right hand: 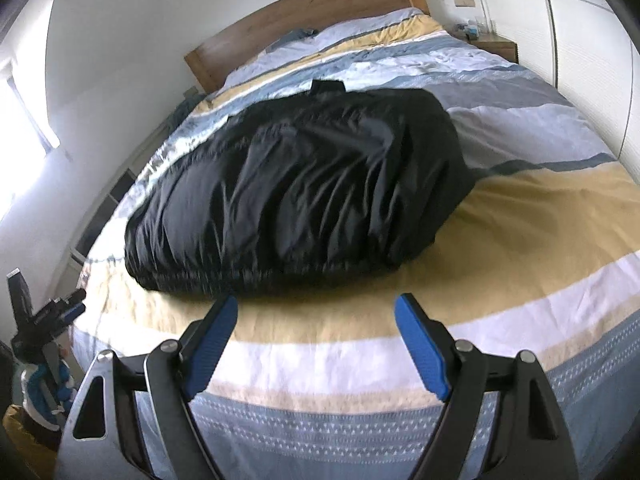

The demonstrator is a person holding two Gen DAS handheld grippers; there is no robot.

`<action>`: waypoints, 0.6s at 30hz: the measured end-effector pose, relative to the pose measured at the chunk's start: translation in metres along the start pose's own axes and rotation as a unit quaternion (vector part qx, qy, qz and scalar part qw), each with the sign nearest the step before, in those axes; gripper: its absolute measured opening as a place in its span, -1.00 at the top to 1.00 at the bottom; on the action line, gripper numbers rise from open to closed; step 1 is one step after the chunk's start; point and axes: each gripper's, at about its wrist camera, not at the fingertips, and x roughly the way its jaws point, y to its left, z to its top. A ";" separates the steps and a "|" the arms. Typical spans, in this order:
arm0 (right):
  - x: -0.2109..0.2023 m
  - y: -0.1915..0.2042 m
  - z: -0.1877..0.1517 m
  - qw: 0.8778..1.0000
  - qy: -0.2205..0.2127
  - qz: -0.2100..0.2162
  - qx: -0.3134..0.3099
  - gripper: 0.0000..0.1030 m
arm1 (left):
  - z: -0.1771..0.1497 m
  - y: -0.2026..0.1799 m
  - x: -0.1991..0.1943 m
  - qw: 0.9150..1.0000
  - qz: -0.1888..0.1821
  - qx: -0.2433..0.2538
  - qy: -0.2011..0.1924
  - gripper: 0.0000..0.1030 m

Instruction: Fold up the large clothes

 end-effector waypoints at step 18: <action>0.002 0.020 -0.053 0.998 0.001 -0.052 -0.037 -0.57 | -0.047 -0.037 -0.002 0.996 0.057 0.059 -0.038 -0.72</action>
